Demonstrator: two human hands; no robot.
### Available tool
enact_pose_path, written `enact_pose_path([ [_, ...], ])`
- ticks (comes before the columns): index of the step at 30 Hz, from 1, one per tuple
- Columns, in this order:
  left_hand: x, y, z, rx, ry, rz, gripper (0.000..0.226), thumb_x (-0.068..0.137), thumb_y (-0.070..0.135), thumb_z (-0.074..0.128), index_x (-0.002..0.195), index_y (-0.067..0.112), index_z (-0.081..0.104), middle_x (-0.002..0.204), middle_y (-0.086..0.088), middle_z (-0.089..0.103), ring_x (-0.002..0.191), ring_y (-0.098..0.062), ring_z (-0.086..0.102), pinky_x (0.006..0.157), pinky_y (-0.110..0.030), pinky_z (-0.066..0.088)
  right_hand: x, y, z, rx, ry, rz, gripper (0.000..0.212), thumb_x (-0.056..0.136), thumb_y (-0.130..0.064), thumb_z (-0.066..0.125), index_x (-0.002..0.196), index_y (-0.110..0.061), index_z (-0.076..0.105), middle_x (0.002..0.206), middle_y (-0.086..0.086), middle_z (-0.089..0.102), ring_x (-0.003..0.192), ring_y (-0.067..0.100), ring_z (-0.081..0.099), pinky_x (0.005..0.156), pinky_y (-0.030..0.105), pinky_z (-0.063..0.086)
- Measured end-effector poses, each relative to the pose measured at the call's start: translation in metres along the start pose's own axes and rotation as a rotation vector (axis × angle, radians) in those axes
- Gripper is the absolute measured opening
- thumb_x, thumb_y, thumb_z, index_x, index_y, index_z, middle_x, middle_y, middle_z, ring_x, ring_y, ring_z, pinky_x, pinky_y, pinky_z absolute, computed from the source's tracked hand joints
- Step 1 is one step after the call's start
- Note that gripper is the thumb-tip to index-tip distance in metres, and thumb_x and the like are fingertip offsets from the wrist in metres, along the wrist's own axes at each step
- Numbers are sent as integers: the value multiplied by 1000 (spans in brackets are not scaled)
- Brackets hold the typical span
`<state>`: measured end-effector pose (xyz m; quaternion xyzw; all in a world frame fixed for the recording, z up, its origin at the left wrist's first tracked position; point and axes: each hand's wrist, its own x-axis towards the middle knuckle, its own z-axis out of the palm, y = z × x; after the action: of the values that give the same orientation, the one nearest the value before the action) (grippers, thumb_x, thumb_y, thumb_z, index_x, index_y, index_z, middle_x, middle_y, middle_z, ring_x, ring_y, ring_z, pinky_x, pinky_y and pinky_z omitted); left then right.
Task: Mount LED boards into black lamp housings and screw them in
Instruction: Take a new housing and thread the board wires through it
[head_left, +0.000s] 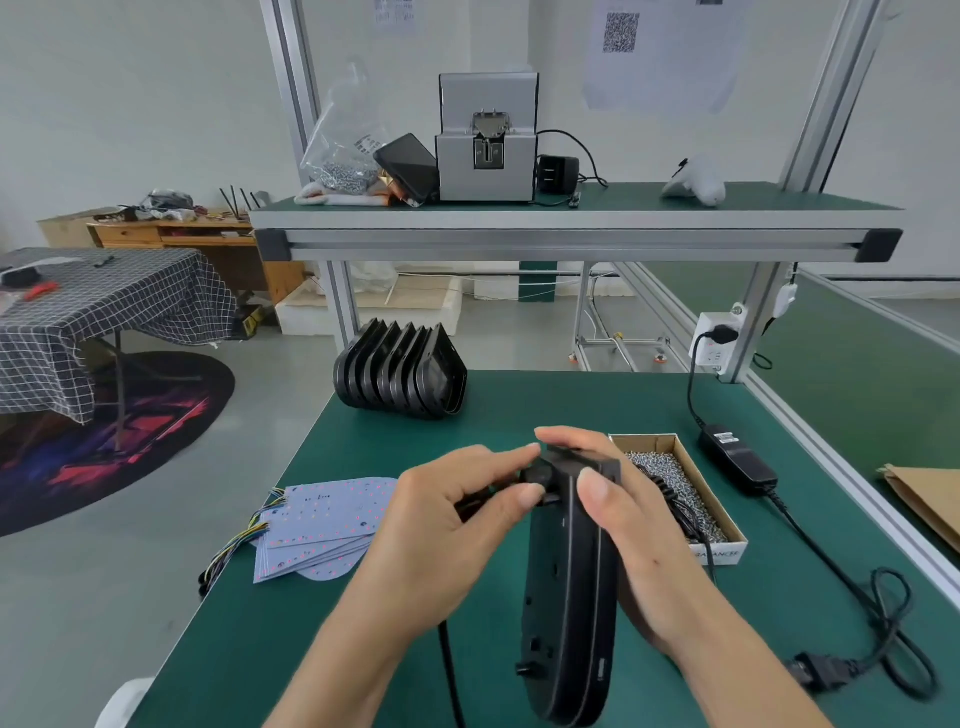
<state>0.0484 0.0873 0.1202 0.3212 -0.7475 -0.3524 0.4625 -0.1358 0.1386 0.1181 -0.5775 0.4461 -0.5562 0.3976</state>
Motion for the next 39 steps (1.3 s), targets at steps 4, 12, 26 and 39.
enact_pose_path([
  [4, -6, -3, 3, -200, -27, -188, 31, 79, 56, 73, 105, 41, 75, 86, 7, 75, 78, -6, 69, 76, -16, 52, 1, 2, -2, -38, 4, -8, 78, 74, -86, 66, 135, -37, 64, 125, 12, 64, 119, 32, 62, 109, 56, 48],
  [12, -6, 6, -8, -226, -369, -371, 44, 97, 55, 53, 77, 21, 71, 59, 6, 34, 54, -14, 26, 52, -23, 25, -6, 11, -19, -79, -119, -25, 82, 79, -73, 72, 145, -28, 54, 126, 7, 65, 117, 31, 62, 100, 40, 50],
  [26, -5, 21, 12, 282, -278, -197, 34, 109, 29, 45, 78, 24, 59, 62, 17, 52, 59, -7, 46, 56, -22, 36, 5, -12, -28, -737, -171, -159, 30, 97, -23, 70, 121, -40, 74, 142, -34, 55, 152, -9, 22, 127, 48, 23],
  [39, -3, 19, 20, 145, -165, -241, 34, 107, 22, 51, 73, 21, 57, 50, 15, 41, 50, -4, 35, 52, -17, 32, -5, 3, -29, -681, -102, -159, 21, 100, -30, 63, 110, -49, 67, 152, -29, 47, 155, -6, 16, 123, 27, 21],
])
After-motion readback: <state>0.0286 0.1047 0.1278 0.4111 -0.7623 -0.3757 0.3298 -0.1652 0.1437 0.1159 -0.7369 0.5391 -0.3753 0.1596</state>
